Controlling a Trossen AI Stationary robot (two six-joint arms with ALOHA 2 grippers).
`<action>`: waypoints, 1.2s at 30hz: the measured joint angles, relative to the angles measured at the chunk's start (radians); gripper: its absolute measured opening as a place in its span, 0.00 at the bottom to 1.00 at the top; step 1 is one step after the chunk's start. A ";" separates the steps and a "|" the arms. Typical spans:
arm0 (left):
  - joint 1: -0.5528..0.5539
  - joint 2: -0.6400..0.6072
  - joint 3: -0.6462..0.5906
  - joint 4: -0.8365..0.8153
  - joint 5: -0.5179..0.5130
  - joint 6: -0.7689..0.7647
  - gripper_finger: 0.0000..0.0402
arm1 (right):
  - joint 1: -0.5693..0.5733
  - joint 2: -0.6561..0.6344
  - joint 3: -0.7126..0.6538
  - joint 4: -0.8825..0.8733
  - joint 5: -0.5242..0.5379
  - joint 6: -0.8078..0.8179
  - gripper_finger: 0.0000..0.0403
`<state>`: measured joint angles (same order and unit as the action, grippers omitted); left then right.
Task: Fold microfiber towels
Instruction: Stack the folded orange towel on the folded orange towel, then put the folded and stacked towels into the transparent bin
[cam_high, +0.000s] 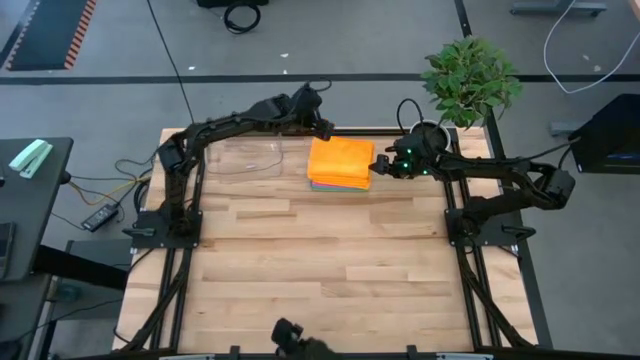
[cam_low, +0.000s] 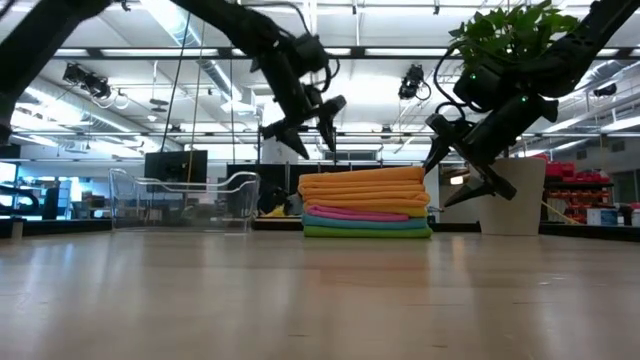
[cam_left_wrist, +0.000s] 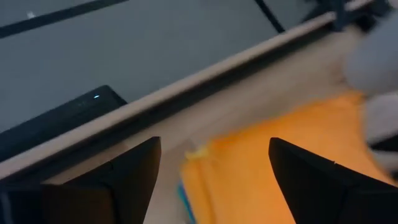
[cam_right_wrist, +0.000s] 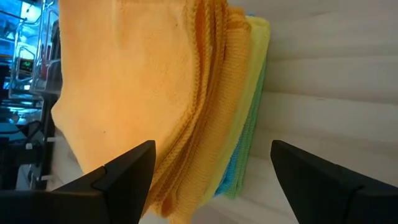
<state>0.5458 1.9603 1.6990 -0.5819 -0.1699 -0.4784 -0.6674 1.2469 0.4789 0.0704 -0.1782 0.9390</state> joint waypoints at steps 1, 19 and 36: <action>0.013 0.020 0.018 -0.008 0.003 0.001 0.75 | 0.001 0.000 0.000 0.000 -0.007 0.001 0.81; 0.100 0.154 0.181 -0.024 0.110 0.202 0.73 | 0.019 -0.168 0.001 0.005 0.159 -0.047 0.81; -0.022 0.397 0.285 0.227 -0.052 0.674 0.03 | 0.168 -0.272 0.001 -0.002 0.301 0.006 0.59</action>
<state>0.5238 2.3576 1.9838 -0.3553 -0.2223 0.1961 -0.4992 0.9749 0.4801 0.0689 0.1226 0.9449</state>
